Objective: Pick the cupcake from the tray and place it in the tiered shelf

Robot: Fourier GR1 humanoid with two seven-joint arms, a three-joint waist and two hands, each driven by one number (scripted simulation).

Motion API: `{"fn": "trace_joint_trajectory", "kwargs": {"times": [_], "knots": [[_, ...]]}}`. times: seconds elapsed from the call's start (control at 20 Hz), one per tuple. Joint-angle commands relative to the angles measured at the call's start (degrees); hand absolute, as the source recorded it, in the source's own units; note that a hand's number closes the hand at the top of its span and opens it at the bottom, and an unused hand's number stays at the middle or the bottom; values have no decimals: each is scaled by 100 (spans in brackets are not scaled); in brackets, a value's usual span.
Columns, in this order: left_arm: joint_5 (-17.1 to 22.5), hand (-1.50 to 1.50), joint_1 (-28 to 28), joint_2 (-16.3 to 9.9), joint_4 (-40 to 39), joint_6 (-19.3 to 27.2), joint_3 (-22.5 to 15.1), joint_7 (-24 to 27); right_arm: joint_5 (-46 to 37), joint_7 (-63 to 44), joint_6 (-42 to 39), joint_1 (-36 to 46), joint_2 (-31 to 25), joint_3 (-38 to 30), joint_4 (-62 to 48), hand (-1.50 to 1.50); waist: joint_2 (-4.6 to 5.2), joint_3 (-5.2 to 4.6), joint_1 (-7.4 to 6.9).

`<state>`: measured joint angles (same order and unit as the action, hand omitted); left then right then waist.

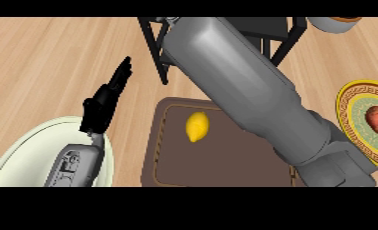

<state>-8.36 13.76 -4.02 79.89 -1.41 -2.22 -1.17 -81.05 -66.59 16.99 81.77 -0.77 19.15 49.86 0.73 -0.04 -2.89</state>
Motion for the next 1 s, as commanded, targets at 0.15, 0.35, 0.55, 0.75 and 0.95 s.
{"fn": "trace_joint_trajectory", "kwargs": {"times": [0.15, 0.35, 0.55, 0.75, 0.95], "knots": [[70, 0, -200, -116, 377, -144, -19, -159, -159, -688, 1747, -489, 74, -541, 142, 150, -36, 8, -18], [42, 0, -194, -92, 103, -64, 62, -25, -199, -454, 2189, -642, 74, -582, -116, 150, -23, 0, 51], [52, 0, -198, -75, 202, -9, 102, -15, -189, 109, 2387, -505, 68, -1180, -427, 150, -31, 3, 132], [-83, 0, -214, -38, 49, 152, 104, 83, -1208, -1161, 1567, -832, 73, -1181, -630, -150, -68, -1, 258], [-85, 0, -316, 53, 136, 106, -27, 65, -1354, -1392, 1342, -874, 74, -1196, -448, -150, -79, 0, 220]]}}
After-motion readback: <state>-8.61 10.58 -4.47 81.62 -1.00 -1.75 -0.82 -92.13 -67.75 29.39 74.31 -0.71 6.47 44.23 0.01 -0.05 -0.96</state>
